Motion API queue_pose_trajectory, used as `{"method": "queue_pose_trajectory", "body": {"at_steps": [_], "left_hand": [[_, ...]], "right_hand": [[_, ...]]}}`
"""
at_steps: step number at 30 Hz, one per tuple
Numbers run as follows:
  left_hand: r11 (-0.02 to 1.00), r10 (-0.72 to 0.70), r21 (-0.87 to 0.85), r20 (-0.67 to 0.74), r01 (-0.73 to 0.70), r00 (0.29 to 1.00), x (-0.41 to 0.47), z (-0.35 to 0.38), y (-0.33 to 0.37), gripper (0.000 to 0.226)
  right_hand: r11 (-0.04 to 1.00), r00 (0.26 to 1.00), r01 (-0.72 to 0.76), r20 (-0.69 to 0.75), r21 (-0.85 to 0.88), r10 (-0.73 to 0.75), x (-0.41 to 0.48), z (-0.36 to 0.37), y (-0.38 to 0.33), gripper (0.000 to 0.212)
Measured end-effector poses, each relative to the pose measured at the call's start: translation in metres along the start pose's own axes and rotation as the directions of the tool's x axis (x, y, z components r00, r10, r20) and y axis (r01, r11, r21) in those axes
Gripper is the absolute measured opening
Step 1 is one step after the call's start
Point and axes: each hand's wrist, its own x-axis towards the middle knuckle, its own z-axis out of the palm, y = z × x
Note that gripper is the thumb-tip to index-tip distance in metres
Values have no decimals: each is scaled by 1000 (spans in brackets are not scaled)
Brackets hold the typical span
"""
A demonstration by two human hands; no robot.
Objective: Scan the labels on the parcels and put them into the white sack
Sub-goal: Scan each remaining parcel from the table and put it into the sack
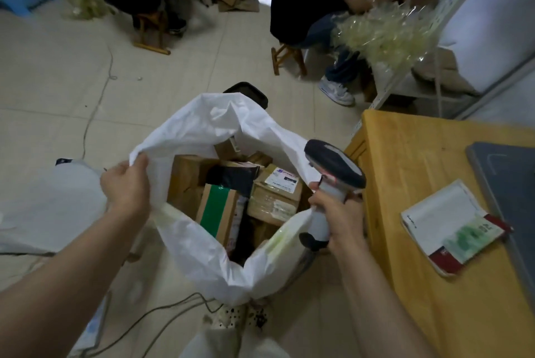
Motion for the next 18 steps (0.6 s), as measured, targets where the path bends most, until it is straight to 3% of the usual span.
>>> {"method": "queue_pose_trajectory", "body": {"at_steps": [3,5,7,9,13,15,18], "left_hand": [[969,-109,230,96,84,989,-5,-6,-28,23],[942,-227,288,177,170,958,-5,-2,-36,17],[952,-222,262,223,161,949,0,6,-28,24],[983,-131,156,196,102,972,6,12,-5,28],[998,-51,-42,105,56,993,14,4,29,17],[996,-85,11,127,84,988,13,-2,17,21],[948,-295,203,260,246,920,3,-9,-22,42]], "right_hand": [[968,981,-190,6,-162,193,1,2,19,31],[942,960,-276,-9,-192,280,6,10,24,38],[949,966,-255,5,-184,260,12,16,15,44],[978,985,-173,9,-116,175,17,13,-4,46],[999,1000,-18,8,33,17,9,-3,-22,55],[995,996,-91,-6,-45,91,4,0,-11,54],[939,954,-299,-49,-168,295,-3,9,16,54]]}}
